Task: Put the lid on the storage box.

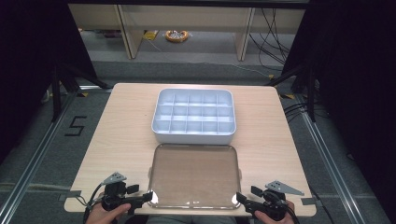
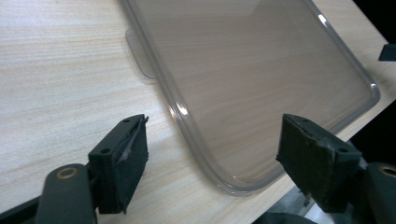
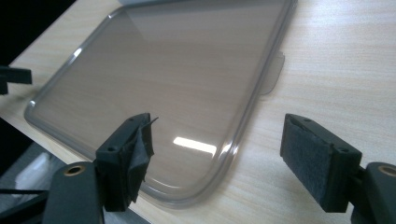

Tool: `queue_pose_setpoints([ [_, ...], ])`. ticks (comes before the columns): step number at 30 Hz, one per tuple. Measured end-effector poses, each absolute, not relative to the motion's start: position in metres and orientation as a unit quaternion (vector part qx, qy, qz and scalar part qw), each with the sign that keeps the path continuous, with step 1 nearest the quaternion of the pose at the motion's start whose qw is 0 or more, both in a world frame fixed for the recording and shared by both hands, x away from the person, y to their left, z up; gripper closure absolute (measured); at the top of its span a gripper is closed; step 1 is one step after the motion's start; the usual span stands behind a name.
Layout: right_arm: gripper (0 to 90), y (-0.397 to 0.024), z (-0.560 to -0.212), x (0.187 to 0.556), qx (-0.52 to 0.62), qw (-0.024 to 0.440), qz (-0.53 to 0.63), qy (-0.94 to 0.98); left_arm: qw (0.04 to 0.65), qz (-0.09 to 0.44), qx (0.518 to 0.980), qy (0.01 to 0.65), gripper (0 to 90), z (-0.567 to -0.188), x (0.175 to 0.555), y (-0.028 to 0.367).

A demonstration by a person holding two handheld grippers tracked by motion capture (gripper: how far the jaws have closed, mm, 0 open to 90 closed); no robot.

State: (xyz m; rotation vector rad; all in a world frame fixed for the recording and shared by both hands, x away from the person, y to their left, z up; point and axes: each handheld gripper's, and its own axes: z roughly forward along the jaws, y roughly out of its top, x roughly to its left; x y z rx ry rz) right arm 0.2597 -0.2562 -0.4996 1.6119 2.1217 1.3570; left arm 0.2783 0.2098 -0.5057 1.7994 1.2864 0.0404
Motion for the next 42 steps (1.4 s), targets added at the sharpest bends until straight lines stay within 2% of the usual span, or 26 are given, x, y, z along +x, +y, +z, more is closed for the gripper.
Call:
queue_pose_setpoints([
  [7, 27.3, -0.259, -0.502, 0.261, 0.554, 0.038, 0.472, 0.684, 0.453, 0.008, 0.725, 0.519, 26.4, -0.505, 0.278, 0.209],
  [9, 28.7, -0.259, -0.503, 0.262, 0.553, 0.041, 0.470, 0.687, 0.454, 0.010, 0.724, 0.518, 26.3, -0.505, 0.277, 0.208],
  [10, 28.9, -0.258, -0.503, 0.262, 0.552, 0.023, 0.480, 0.681, 0.452, 0.015, 0.727, 0.516, 26.2, -0.504, 0.277, 0.209],
  [12, 30.9, -0.259, -0.506, 0.264, 0.549, 0.039, 0.478, 0.684, 0.453, 0.016, 0.727, 0.517, 26.5, -0.504, 0.276, 0.208],
  [14, 32.9, -0.256, -0.502, 0.261, 0.563, 0.021, 0.477, 0.674, 0.457, 0.012, 0.727, 0.513, 27.4, -0.504, 0.275, 0.207],
  [16, 33.5, -0.258, -0.505, 0.263, 0.551, 0.031, 0.480, 0.682, 0.459, 0.011, 0.724, 0.515, 27.3, -0.504, 0.275, 0.206],
  [21, 33.5, -0.252, -0.505, 0.266, 0.571, 0.006, 0.482, 0.664, 0.455, 0.009, 0.725, 0.517, 26.5, -0.505, 0.275, 0.204],
  [23, 33.6, -0.254, -0.509, 0.269, 0.557, 0.024, 0.484, 0.674, 0.457, 0.010, 0.724, 0.517, 26.5, -0.504, 0.274, 0.204],
  [24, 33.7, -0.251, -0.507, 0.267, 0.574, 0.005, 0.480, 0.663, 0.457, 0.011, 0.723, 0.518, 26.9, -0.504, 0.274, 0.204],
  [25, 33.7, -0.251, -0.509, 0.270, 0.566, 0.014, 0.482, 0.669, 0.455, 0.010, 0.723, 0.519, 27.6, -0.505, 0.275, 0.204],
  [27, 33.8, -0.251, -0.509, 0.270, 0.573, 0.001, 0.484, 0.662, 0.455, 0.015, 0.722, 0.521, 28.8, -0.505, 0.276, 0.203],
  [32, 34.3, -0.252, -0.510, 0.272, 0.588, -0.019, 0.481, 0.650, 0.444, 0.020, 0.723, 0.528, 34.3, -0.508, 0.283, 0.200],
  [34, 34.6, -0.252, -0.514, 0.275, 0.580, -0.004, 0.483, 0.656, 0.450, 0.012, 0.721, 0.526, 36.6, -0.507, 0.287, 0.198],
  [35, 34.8, -0.252, -0.512, 0.275, 0.582, -0.009, 0.479, 0.656, 0.440, 0.016, 0.739, 0.511, 38.6, -0.505, 0.290, 0.201],
  [38, 35.6, -0.255, -0.515, 0.279, 0.592, -0.020, 0.481, 0.646, 0.433, 0.028, 0.738, 0.516, 44.6, -0.506, 0.294, 0.199],
  [40, 35.6, -0.255, -0.516, 0.280, 0.592, -0.013, 0.481, 0.646, 0.430, 0.015, 0.743, 0.512, 46.6, -0.508, 0.297, 0.200],
  [42, 36.2, -0.252, -0.517, 0.283, 0.592, -0.012, 0.477, 0.649, 0.418, 0.027, 0.751, 0.510, 51.3, -0.509, 0.300, 0.198],
])
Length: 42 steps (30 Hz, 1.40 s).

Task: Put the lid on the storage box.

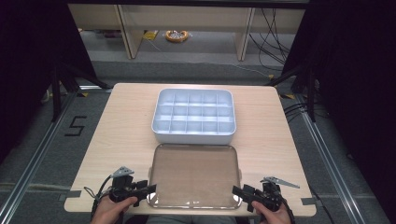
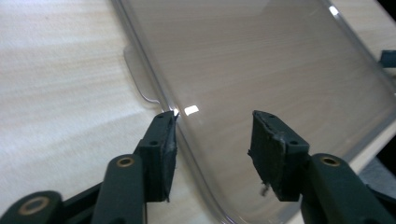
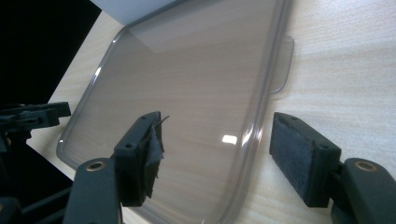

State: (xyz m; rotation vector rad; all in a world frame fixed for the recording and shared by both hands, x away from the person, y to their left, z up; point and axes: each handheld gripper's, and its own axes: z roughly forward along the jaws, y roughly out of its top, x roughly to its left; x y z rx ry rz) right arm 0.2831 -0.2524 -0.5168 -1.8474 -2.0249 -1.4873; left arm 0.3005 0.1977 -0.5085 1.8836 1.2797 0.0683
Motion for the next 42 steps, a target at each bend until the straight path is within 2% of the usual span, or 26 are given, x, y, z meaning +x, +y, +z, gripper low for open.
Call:
queue_pose_setpoints([
  [2, 36.2, -0.252, -0.518, 0.284, -0.591, 0.007, -0.474, -0.653, 0.413, 0.030, 0.757, 0.506, 51.4, -0.510, 0.303, 0.195],
  [4, 37.9, -0.247, -0.517, 0.283, -0.607, 0.027, -0.466, -0.644, 0.396, 0.042, 0.772, 0.496, 53.0, -0.511, 0.305, 0.192],
  [6, 37.3, -0.247, -0.520, 0.287, -0.594, 0.001, -0.466, -0.656, 0.389, 0.052, 0.775, 0.496, 53.8, -0.513, 0.307, 0.190],
  [10, 34.6, -0.241, -0.521, 0.292, -0.608, -0.002, -0.473, -0.637, 0.387, 0.047, 0.768, 0.508, 55.4, -0.512, 0.306, 0.187],
  [12, 35.1, -0.243, -0.520, 0.292, -0.613, 0.002, -0.472, -0.633, 0.384, 0.073, 0.778, 0.492, 56.2, -0.513, 0.306, 0.186],
  [13, 40.1, -0.244, -0.521, 0.291, -0.634, 0.010, -0.478, -0.608, 0.384, 0.077, 0.779, 0.489, 58.6, -0.513, 0.306, 0.187],
  [14, 40.1, -0.244, -0.521, 0.291, -0.634, 0.010, -0.478, -0.608, 0.384, 0.077, 0.778, 0.491, 58.6, -0.514, 0.306, 0.187],
  [15, 48.2, -0.245, -0.521, 0.288, -0.648, 0.053, -0.494, -0.577, 0.383, 0.072, 0.777, 0.495, 59.4, -0.513, 0.305, 0.187],
  [16, 48.2, -0.245, -0.521, 0.288, -0.648, 0.053, -0.494, -0.577, 0.381, 0.071, 0.778, 0.494, 59.4, -0.513, 0.305, 0.187],
  [17, 51.1, -0.250, -0.525, 0.289, -0.636, 0.034, -0.489, -0.596, 0.383, 0.083, 0.782, 0.485, 59.4, -0.514, 0.306, 0.188],
  [19, 56.4, -0.247, -0.522, 0.285, -0.660, 0.059, -0.484, -0.572, 0.382, 0.087, 0.784, 0.482, 58.9, -0.514, 0.305, 0.187],
  [20, 59.8, -0.251, -0.524, 0.286, -0.633, 0.035, -0.491, -0.598, 0.377, 0.086, 0.789, 0.477, 57.2, -0.513, 0.305, 0.188],
  [22, 62.0, -0.252, -0.525, 0.286, -0.634, 0.025, -0.487, -0.600, 0.381, 0.085, 0.788, 0.475, 56.3, -0.514, 0.305, 0.189],
  [25, 67.9, -0.255, -0.524, 0.282, -0.632, 0.049, -0.502, -0.588, 0.382, 0.084, 0.789, 0.474, 53.0, -0.514, 0.304, 0.191],
  [26, 68.3, -0.253, -0.525, 0.279, -0.627, 0.072, -0.505, -0.588, 0.381, 0.084, 0.789, 0.474, 51.4, -0.514, 0.304, 0.191],
  [33, 70.8, -0.257, -0.521, 0.277, -0.585, 0.046, -0.521, -0.620, 0.384, 0.084, 0.789, 0.473, 47.1, -0.514, 0.303, 0.191],
  [34, 70.8, -0.254, -0.519, 0.275, -0.596, 0.061, -0.521, -0.608, 0.382, 0.085, 0.792, 0.468, 45.1, -0.514, 0.303, 0.191],
  [35, 70.5, -0.255, -0.517, 0.275, -0.572, 0.037, -0.528, -0.626, 0.385, 0.086, 0.790, 0.469, 40.2, -0.514, 0.303, 0.190],
  [38, 69.3, -0.254, -0.511, 0.274, -0.554, 0.022, -0.532, -0.640, 0.390, 0.072, 0.791, 0.466, 35.1, -0.514, 0.303, 0.190],
  [40, 68.6, -0.252, -0.505, 0.273, -0.526, -0.008, -0.538, -0.659, 0.394, 0.069, 0.786, 0.472, 33.4, -0.515, 0.304, 0.190],
  [42, 68.5, -0.250, -0.500, 0.271, -0.518, -0.008, -0.547, -0.658, 0.397, 0.069, 0.785, 0.471, 29.1, -0.516, 0.306, 0.189],
])
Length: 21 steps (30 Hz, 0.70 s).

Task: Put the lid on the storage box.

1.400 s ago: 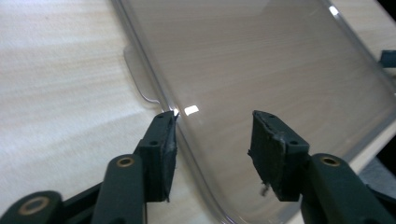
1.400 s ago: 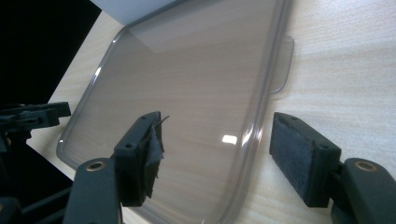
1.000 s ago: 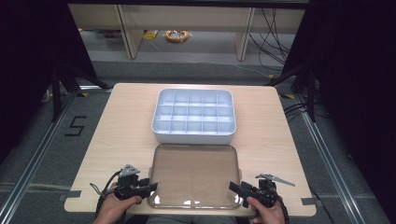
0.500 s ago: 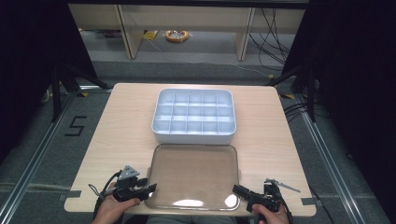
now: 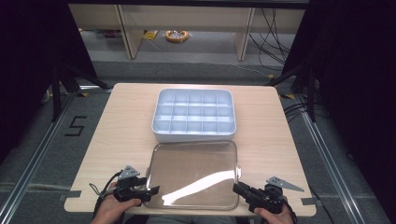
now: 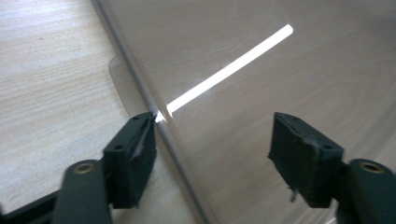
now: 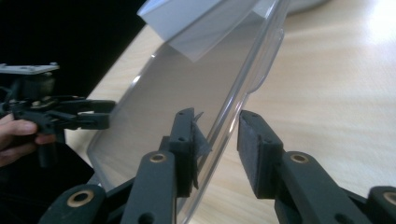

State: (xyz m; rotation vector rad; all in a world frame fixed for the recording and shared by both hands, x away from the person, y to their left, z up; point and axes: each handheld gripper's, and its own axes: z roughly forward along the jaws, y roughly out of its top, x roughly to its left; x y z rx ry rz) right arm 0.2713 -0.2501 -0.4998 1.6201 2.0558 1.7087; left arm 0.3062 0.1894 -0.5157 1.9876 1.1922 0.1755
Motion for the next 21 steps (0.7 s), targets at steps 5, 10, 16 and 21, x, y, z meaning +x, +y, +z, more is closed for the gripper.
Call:
queue_pose_setpoints([
  [5, 68.5, -0.249, -0.495, 0.269, 0.503, 0.008, 0.550, 0.666, 0.417, 0.049, 0.775, 0.473, 25.9, -0.517, 0.311, 0.195],
  [10, 68.1, -0.242, -0.490, 0.265, 0.479, 0.028, 0.560, 0.675, 0.433, 0.036, 0.750, 0.499, 28.5, -0.518, 0.314, 0.202],
  [16, 68.1, -0.242, -0.490, 0.265, 0.464, 0.038, 0.565, 0.682, 0.436, 0.016, 0.736, 0.518, 30.5, -0.517, 0.316, 0.208],
  [21, 68.6, -0.242, -0.490, 0.266, 0.456, 0.044, 0.568, 0.684, 0.442, 0.000, 0.720, 0.534, 38.6, -0.518, 0.318, 0.215],
])
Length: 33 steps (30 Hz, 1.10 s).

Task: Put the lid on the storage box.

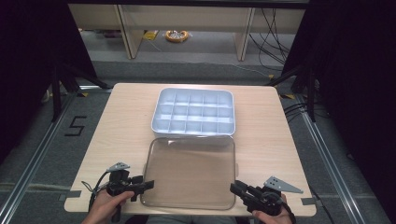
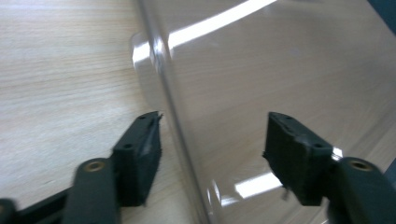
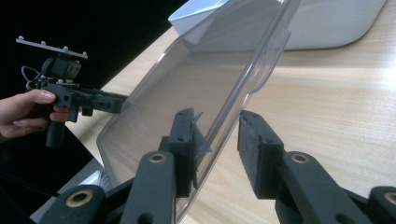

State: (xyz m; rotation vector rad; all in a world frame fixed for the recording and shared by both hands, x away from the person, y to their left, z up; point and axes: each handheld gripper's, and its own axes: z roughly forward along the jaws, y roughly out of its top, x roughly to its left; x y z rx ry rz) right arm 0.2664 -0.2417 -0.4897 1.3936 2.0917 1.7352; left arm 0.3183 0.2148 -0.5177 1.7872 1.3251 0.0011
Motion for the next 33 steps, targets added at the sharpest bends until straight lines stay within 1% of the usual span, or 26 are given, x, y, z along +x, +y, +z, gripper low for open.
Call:
queue_pose_setpoints([
  [1, 69.1, -0.241, -0.489, 0.265, 0.460, 0.036, 0.568, 0.682, 0.443, -0.005, 0.720, 0.534, 40.1, -0.518, 0.319, 0.217],
  [2, 69.6, -0.241, -0.488, 0.266, 0.448, 0.049, 0.574, 0.684, 0.445, -0.012, 0.715, 0.539, 39.4, -0.518, 0.319, 0.218],
  [3, 69.7, -0.240, -0.487, 0.266, 0.445, 0.044, 0.575, 0.685, 0.445, -0.018, 0.713, 0.541, 39.8, -0.518, 0.320, 0.219],
  [4, 69.7, -0.241, -0.486, 0.265, 0.448, 0.043, 0.568, 0.689, 0.445, -0.020, 0.712, 0.542, 42.4, -0.518, 0.320, 0.219],
  [5, 69.7, -0.241, -0.487, 0.266, 0.451, 0.040, 0.569, 0.686, 0.443, -0.026, 0.714, 0.542, 46.9, -0.518, 0.320, 0.220],
  [6, 69.7, -0.241, -0.487, 0.266, 0.451, 0.040, 0.569, 0.686, 0.448, -0.035, 0.708, 0.544, 46.9, -0.519, 0.319, 0.220],
  [8, 69.6, -0.243, -0.492, 0.268, 0.461, 0.037, 0.567, 0.681, 0.446, -0.031, 0.711, 0.542, 51.5, -0.519, 0.319, 0.221],
  [9, 69.6, -0.244, -0.493, 0.269, 0.460, 0.029, 0.571, 0.680, 0.446, -0.030, 0.711, 0.542, 52.2, -0.519, 0.319, 0.221],
  [11, 69.6, -0.245, -0.493, 0.271, 0.460, 0.038, 0.566, 0.683, 0.450, -0.029, 0.708, 0.544, 53.4, -0.519, 0.319, 0.221],
  [12, 69.7, -0.245, -0.492, 0.270, 0.467, 0.025, 0.567, 0.678, 0.454, -0.028, 0.704, 0.545, 55.1, -0.518, 0.318, 0.221],
  [14, 70.1, -0.245, -0.494, 0.272, 0.474, 0.038, 0.556, 0.681, 0.458, -0.013, 0.707, 0.539, 58.5, -0.515, 0.316, 0.221],
  [16, 71.3, -0.244, -0.494, 0.270, 0.503, 0.021, 0.544, 0.671, 0.457, -0.002, 0.711, 0.533, 59.9, -0.513, 0.314, 0.219],
  [17, 71.3, -0.244, -0.494, 0.270, 0.503, 0.021, 0.544, 0.671, 0.457, 0.003, 0.714, 0.530, 59.9, -0.512, 0.313, 0.218],
  [18, 71.4, -0.246, -0.495, 0.272, 0.494, 0.041, 0.546, 0.676, 0.458, 0.008, 0.714, 0.530, 60.2, -0.511, 0.312, 0.216],
  [19, 71.5, -0.244, -0.493, 0.271, 0.511, 0.032, 0.540, 0.668, 0.456, 0.011, 0.718, 0.525, 60.9, -0.510, 0.311, 0.215],
  [20, 71.5, -0.244, -0.494, 0.271, 0.511, 0.043, 0.539, 0.669, 0.455, 0.016, 0.722, 0.521, 62.0, -0.508, 0.310, 0.214],
  [21, 71.7, -0.244, -0.493, 0.271, 0.517, 0.041, 0.535, 0.667, 0.455, 0.023, 0.722, 0.520, 62.0, -0.507, 0.309, 0.213],
  [22, 72.2, -0.247, -0.495, 0.273, 0.511, 0.071, 0.523, 0.679, 0.458, 0.030, 0.722, 0.517, 64.3, -0.505, 0.307, 0.211],
  [24, 72.4, -0.247, -0.495, 0.274, 0.510, 0.069, 0.523, 0.679, 0.459, 0.042, 0.722, 0.517, 64.7, -0.502, 0.305, 0.209],
  [25, 72.8, -0.247, -0.496, 0.274, 0.514, 0.079, 0.517, 0.679, 0.459, 0.050, 0.726, 0.510, 64.8, -0.501, 0.306, 0.209],
  [26, 72.8, -0.246, -0.496, 0.275, 0.515, 0.075, 0.523, 0.675, 0.463, 0.058, 0.722, 0.511, 65.0, -0.501, 0.307, 0.208],
  [28, 72.7, -0.245, -0.494, 0.276, 0.516, 0.078, 0.521, 0.675, 0.465, 0.056, 0.719, 0.514, 65.4, -0.501, 0.311, 0.208],
  [30, 72.5, -0.243, -0.495, 0.278, 0.512, 0.091, 0.514, 0.682, 0.464, 0.066, 0.720, 0.511, 65.5, -0.499, 0.312, 0.206],
  [31, 72.5, -0.240, -0.494, 0.277, 0.529, 0.082, 0.512, 0.672, 0.464, 0.074, 0.721, 0.508, 65.6, -0.497, 0.311, 0.206],
  [32, 72.5, -0.241, -0.495, 0.280, 0.522, 0.094, 0.510, 0.677, 0.468, 0.081, 0.718, 0.508, 65.7, -0.495, 0.311, 0.205],
  [33, 72.5, -0.241, -0.495, 0.282, 0.522, 0.095, 0.500, 0.685, 0.470, 0.081, 0.718, 0.507, 66.0, -0.494, 0.311, 0.205],
])
